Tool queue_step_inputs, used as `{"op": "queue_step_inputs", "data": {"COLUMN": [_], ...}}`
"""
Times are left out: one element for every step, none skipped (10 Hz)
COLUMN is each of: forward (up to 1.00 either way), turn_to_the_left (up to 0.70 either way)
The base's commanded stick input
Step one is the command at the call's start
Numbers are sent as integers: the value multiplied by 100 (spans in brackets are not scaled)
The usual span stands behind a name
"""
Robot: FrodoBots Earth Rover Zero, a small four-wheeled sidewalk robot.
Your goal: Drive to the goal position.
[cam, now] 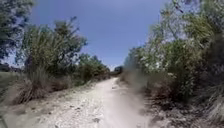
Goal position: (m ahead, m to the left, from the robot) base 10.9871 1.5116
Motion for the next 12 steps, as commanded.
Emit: {"op": "queue_step_inputs", "data": {"forward": [45,45,56,60,60,60,60,60,64,70,70,70], "turn_to_the_left": [0,0,0,0,0,0,0,0,0,1,5,10]}}
